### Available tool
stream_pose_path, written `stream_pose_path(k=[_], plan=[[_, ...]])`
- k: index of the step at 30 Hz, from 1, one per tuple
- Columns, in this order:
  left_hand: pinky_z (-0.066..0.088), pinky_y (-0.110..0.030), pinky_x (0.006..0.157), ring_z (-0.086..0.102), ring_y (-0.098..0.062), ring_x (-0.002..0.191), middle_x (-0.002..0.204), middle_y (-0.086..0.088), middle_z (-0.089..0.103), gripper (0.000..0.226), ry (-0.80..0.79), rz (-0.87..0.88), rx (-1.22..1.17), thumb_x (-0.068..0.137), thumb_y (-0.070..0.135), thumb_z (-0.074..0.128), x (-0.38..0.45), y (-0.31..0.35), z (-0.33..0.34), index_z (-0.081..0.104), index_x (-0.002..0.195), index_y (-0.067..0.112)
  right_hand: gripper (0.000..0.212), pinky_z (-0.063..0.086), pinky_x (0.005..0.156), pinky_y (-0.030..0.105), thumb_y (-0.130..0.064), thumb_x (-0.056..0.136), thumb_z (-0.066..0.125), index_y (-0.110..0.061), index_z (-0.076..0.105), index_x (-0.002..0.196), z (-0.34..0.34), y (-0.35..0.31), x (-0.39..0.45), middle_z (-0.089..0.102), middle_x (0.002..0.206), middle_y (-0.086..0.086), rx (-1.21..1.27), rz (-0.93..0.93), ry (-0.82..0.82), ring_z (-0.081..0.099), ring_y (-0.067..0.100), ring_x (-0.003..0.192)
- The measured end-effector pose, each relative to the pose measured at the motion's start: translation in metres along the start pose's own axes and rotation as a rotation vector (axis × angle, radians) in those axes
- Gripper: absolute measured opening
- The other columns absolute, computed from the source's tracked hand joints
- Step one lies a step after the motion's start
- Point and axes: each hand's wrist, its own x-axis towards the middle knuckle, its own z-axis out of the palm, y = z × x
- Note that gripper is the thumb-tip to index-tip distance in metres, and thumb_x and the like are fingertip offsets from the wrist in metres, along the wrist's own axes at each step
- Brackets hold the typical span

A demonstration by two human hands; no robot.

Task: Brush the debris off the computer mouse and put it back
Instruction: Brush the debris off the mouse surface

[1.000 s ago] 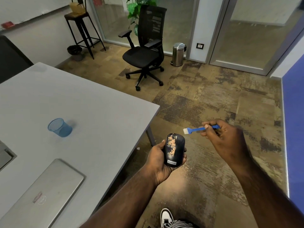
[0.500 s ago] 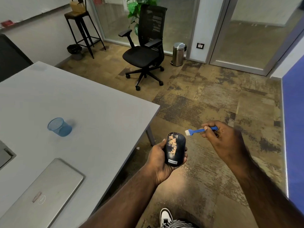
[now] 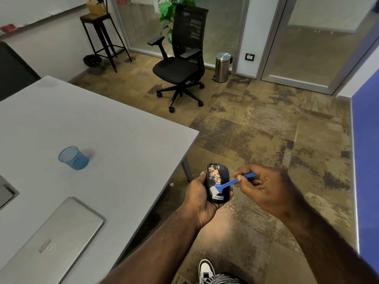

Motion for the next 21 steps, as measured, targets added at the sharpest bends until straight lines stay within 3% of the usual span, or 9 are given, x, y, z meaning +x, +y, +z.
stream_pose_path(k=[2, 4, 9, 14, 18, 21], plan=[[0.058, -0.034, 0.057, 0.065, -0.029, 0.067, 0.086, -0.020, 0.071, 0.055, -0.002, 0.000, -0.009, 0.103, 0.042, 0.027, 0.000, 0.001, 0.000, 0.060, 0.116, 0.000, 0.021, 0.048, 0.051, 0.010, -0.008, 0.088, 0.071, -0.028, 0.074, 0.094, -0.001, 0.004, 0.002, 0.070, 0.084, -0.033, 0.002, 0.026, 0.031, 0.069, -0.006, 0.066], [0.058, -0.034, 0.058, 0.064, -0.030, 0.069, 0.087, -0.021, 0.069, 0.057, -0.012, -0.008, -0.012, 0.103, 0.042, 0.027, -0.001, 0.002, -0.001, 0.061, 0.115, -0.001, 0.024, 0.053, 0.049, 0.017, -0.014, 0.089, 0.069, -0.038, 0.069, 0.093, -0.002, 0.009, 0.004, 0.074, 0.078, -0.017, 0.004, 0.054, 0.075, 0.071, 0.000, 0.065], [0.058, -0.033, 0.058, 0.065, -0.030, 0.070, 0.088, -0.023, 0.068, 0.060, -0.037, -0.031, -0.011, 0.103, 0.041, 0.025, -0.004, 0.001, -0.002, 0.063, 0.110, -0.005, 0.015, 0.039, 0.041, 0.007, -0.018, 0.093, 0.065, -0.025, 0.072, 0.104, -0.007, 0.023, 0.014, 0.074, 0.075, -0.003, -0.076, 0.124, 0.186, 0.063, 0.001, 0.053], [0.058, -0.034, 0.060, 0.065, -0.030, 0.069, 0.087, -0.023, 0.069, 0.059, -0.040, -0.020, -0.008, 0.103, 0.041, 0.025, -0.003, 0.003, -0.003, 0.063, 0.112, -0.004, 0.016, 0.056, 0.051, 0.023, -0.026, 0.091, 0.063, -0.035, 0.071, 0.101, -0.009, 0.020, 0.014, 0.075, 0.077, -0.009, 0.010, 0.072, 0.260, 0.073, 0.009, 0.066], [0.057, -0.034, 0.060, 0.062, -0.031, 0.072, 0.086, -0.022, 0.068, 0.056, -0.032, -0.016, -0.023, 0.103, 0.040, 0.027, -0.001, 0.004, -0.003, 0.059, 0.120, -0.002, 0.028, 0.054, 0.052, 0.015, -0.011, 0.089, 0.070, -0.038, 0.072, 0.092, -0.007, 0.017, 0.007, 0.076, 0.085, -0.013, 0.131, 0.007, 0.137, 0.072, 0.005, 0.064], [0.058, -0.034, 0.059, 0.063, -0.031, 0.071, 0.085, -0.023, 0.068, 0.058, -0.044, -0.023, -0.022, 0.103, 0.041, 0.026, -0.001, 0.004, -0.002, 0.059, 0.119, -0.004, 0.018, 0.054, 0.047, 0.022, -0.020, 0.089, 0.068, -0.037, 0.072, 0.093, -0.005, 0.022, 0.008, 0.074, 0.074, -0.006, 0.045, 0.094, 0.164, 0.071, 0.010, 0.060]])
